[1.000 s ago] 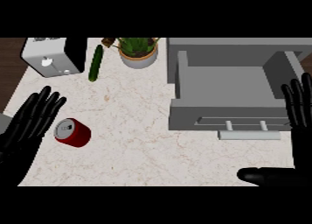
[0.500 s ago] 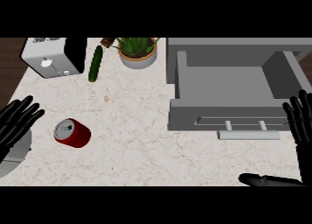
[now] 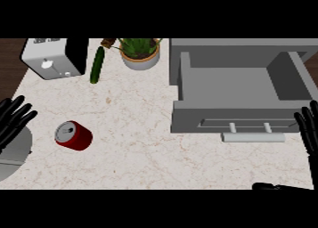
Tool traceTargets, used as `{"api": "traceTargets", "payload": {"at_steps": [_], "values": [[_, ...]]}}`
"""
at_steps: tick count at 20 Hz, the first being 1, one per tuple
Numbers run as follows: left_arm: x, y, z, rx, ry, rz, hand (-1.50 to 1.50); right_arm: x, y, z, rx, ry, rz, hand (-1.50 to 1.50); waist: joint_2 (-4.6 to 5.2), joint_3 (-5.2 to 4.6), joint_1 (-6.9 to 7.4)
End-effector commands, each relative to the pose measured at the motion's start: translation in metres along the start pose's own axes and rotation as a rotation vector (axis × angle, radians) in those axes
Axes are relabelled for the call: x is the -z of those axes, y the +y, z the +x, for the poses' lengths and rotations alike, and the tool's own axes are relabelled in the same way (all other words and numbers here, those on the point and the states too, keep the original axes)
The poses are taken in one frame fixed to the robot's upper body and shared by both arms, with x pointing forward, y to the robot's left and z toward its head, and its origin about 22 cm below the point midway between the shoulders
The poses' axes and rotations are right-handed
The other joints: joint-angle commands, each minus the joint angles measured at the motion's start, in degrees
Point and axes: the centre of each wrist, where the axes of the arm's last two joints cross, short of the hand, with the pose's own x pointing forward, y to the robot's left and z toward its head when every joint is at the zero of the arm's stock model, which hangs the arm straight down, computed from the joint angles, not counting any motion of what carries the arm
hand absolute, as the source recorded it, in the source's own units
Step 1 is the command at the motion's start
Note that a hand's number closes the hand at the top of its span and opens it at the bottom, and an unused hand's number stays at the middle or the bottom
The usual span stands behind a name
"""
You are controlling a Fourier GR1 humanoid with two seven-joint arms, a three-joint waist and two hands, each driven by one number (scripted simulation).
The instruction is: Pick up the can, place it into the drawer and close the drawer
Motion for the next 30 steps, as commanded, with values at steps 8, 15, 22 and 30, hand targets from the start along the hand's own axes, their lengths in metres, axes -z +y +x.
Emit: {"api": "traceTargets", "payload": {"at_steps": [8, 15, 22, 30], "values": [[0.019, 0.005, -0.03, 0.014, 0.055, 0.016, -1.5, -0.002, -0.026, -0.013, -0.023, 0.0, 0.005, -1.5, 0.04, -0.01, -0.13], [0.024, -0.004, -0.058, -0.007, 0.063, 0.01, -1.5, -0.003, -0.041, -0.017, -0.005, -0.011, -0.006, -1.5, 0.05, -0.01, -0.2], [0.017, -0.006, -0.096, 0.012, 0.07, 0.06, -1.5, -0.004, -0.024, -0.024, -0.016, 0.008, 0.005, -1.5, 0.05, -0.02, -0.05], [0.026, 0.037, -0.112, 0.029, 0.08, 0.086, -1.5, -0.007, -0.02, 0.002, -0.008, -0.001, 0.026, -1.5, 0.05, -0.03, -0.23]]}}
